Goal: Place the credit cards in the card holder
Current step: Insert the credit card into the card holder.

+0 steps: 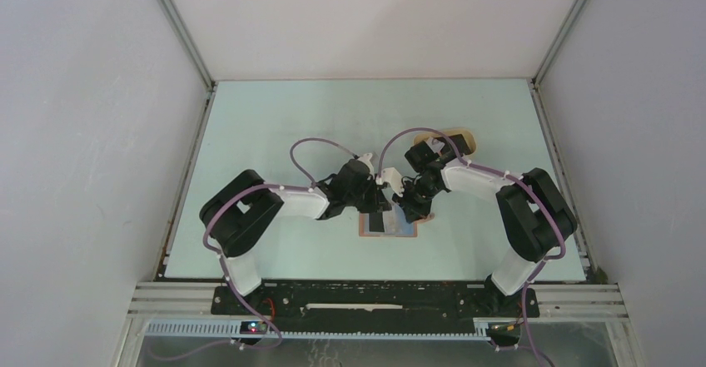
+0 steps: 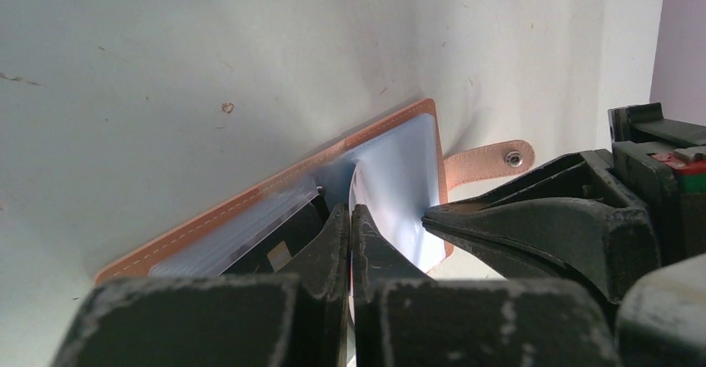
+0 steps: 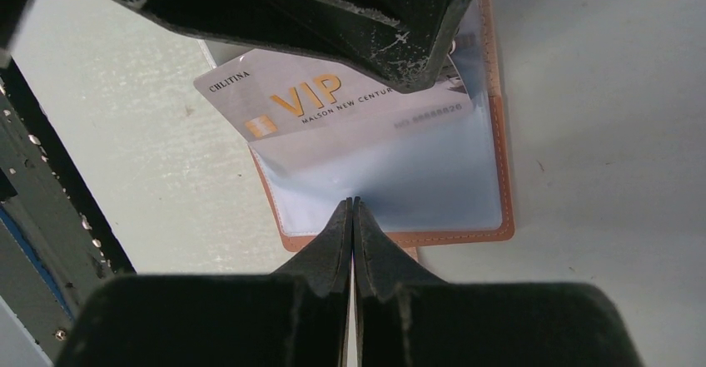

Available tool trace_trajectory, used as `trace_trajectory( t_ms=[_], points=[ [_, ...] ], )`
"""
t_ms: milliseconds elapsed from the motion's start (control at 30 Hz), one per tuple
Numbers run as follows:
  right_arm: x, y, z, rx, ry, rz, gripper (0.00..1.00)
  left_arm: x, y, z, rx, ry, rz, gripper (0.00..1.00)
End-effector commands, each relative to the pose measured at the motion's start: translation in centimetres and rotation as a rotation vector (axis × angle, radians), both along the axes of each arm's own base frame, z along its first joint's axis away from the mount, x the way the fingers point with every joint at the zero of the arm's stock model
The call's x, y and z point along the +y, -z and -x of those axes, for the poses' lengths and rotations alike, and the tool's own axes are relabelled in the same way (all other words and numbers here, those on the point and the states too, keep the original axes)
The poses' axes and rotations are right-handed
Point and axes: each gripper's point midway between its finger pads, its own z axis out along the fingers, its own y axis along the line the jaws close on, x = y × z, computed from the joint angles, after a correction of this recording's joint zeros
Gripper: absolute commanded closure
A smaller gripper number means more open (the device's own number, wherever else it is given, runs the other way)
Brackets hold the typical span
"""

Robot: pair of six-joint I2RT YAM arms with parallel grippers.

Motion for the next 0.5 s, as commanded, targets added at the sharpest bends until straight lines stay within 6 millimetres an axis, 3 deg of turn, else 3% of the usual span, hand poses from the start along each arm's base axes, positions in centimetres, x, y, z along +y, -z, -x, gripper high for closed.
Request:
trace_trajectory(
  t_ms=[0, 467],
  points=[
    [0.8, -0.9, 0.0, -0.006, -0.012, -0.019, 0.93, 1.3, 2.8, 1.8, 0.054, 0.063, -0.114, 0.98],
    [1.3, -2.2, 0.1, -0.024, -0.025, -0.064, 0.85, 0.7, 3.2, 1.2, 0.06, 0.066, -0.131, 0.93]
  ],
)
